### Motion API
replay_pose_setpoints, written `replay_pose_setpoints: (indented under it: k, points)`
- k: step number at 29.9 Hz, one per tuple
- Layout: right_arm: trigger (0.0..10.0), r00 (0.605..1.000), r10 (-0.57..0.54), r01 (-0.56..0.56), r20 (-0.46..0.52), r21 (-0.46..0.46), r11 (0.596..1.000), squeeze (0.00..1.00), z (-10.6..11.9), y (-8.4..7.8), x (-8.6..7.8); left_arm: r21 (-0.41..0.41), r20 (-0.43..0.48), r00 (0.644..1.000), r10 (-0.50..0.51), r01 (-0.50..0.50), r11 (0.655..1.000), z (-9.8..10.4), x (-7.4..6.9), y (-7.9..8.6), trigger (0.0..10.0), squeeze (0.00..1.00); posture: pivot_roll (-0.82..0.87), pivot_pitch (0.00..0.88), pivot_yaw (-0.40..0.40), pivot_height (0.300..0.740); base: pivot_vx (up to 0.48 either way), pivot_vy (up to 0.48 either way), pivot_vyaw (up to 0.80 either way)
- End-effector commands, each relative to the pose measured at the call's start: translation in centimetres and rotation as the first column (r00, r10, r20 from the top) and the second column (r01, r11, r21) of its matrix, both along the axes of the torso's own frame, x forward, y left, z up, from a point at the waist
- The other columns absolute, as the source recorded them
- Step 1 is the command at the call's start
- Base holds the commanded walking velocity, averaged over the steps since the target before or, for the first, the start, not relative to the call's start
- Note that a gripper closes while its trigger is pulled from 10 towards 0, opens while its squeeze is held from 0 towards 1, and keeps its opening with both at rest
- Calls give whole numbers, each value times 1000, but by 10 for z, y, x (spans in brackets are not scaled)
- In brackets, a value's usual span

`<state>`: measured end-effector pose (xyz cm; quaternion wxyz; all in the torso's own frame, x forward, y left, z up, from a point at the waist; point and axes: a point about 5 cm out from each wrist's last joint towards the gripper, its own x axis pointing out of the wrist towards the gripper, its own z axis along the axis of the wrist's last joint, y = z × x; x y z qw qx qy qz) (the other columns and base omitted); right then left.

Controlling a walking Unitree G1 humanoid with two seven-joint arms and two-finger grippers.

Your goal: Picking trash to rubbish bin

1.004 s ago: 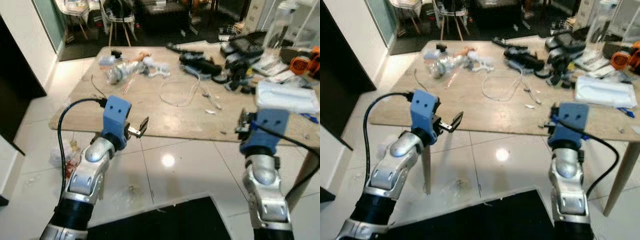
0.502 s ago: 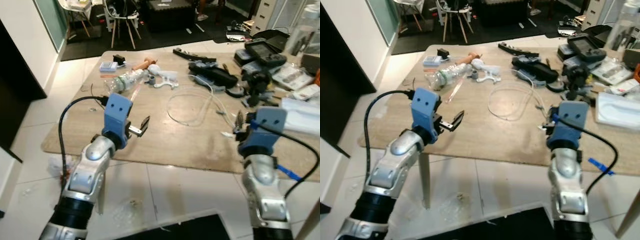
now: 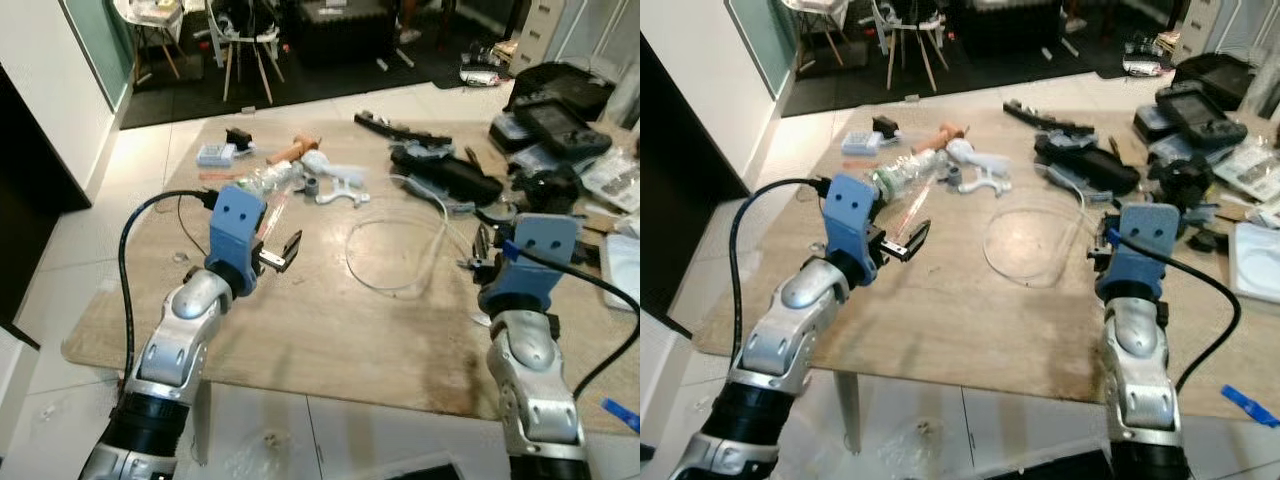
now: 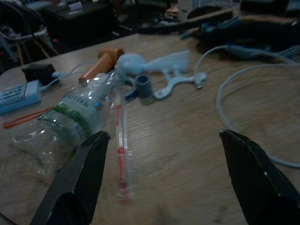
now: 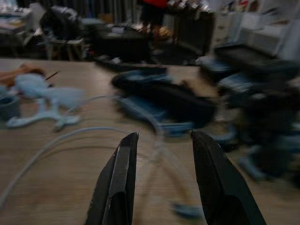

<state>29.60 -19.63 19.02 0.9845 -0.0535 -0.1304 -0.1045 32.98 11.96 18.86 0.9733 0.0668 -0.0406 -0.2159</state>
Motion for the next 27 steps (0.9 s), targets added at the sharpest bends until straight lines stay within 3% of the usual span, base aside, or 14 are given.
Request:
replay_pose_setpoints:
  k: [1, 14, 21, 22, 23, 27]
  points:
    - [10000, 1000, -4, 4, -8, 8, 1000, 0, -1, -2, -2, 10, -13, 1000, -12, 12, 1000, -4, -2, 0, 10000, 0, -63, 141, 109, 740, 0, 0, 0]
    - [10000, 1000, -14, 15, -22, 32, 999, 0, -3, -4, -1, 29, 2, 999, -32, 32, 999, -1, 0, 0, 10000, 0, -63, 137, 114, 740, 0, 0, 0]
    - [10000, 995, 30, -26, -93, 40, 999, 0, -9, -7, 4, 64, 6, 998, -62, 61, 996, -2, 0, -2, 10000, 0, -64, 138, 118, 740, 0, 0, 0]
    - [10000, 992, 62, -60, -109, 22, 998, 914, -10, -6, 4, 64, 7, 998, -63, 62, 996, -1, 0, -1, 10000, 0, -66, 138, 118, 740, 0, 0, 0]
    - [10000, 986, 111, -112, -126, 1, 994, 1000, -11, -6, 4, 58, 7, 998, -59, 59, 997, -1, 0, -1, 10000, 0, -67, 139, 118, 740, 0, 0, 0]
    - [10000, 981, 142, -143, -134, 3, 990, 1000, -11, -7, 3, 54, 7, 998, -57, 57, 997, -1, -1, 0, 10000, 0, -65, 140, 117, 740, 0, 0, 0]
